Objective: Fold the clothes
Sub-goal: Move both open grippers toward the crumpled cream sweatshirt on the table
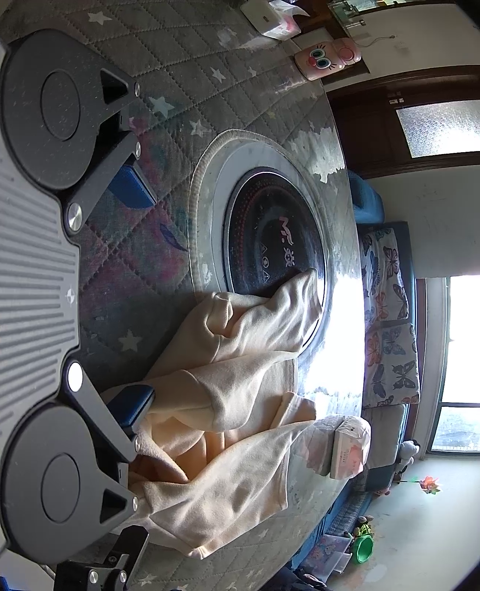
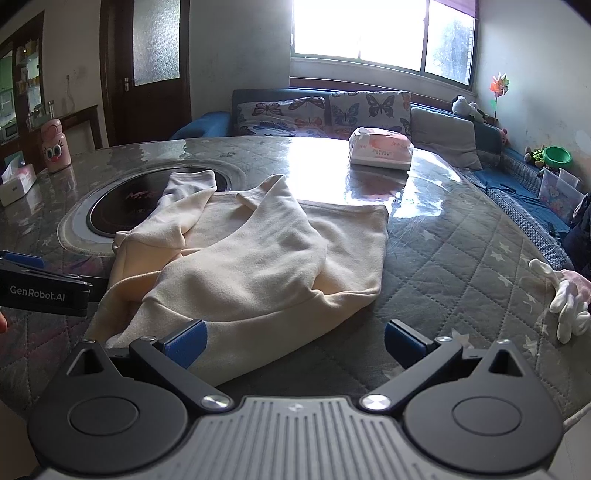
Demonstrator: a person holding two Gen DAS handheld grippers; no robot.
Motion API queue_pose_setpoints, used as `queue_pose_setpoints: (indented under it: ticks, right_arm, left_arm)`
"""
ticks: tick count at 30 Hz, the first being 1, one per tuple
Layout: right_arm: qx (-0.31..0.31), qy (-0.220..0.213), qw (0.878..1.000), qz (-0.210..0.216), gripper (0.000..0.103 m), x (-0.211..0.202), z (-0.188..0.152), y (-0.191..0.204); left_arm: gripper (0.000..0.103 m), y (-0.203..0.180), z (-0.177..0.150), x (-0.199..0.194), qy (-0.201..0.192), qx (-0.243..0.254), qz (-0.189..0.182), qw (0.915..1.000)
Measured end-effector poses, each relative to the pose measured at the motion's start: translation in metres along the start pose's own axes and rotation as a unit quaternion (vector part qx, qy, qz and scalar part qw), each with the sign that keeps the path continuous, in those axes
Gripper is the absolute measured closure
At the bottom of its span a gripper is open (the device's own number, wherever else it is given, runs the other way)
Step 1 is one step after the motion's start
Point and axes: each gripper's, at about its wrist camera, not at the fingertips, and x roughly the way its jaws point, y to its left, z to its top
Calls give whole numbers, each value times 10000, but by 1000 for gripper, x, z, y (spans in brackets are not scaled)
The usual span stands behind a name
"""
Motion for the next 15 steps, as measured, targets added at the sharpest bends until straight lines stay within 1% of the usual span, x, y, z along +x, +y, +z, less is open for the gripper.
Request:
queue_pose_setpoints:
  ticks: [15]
  right_arm:
    - [-154,95,9998,-17,0,-4,1,4]
  left_arm:
    - [0,-2,0,-2,2,89,62,9999]
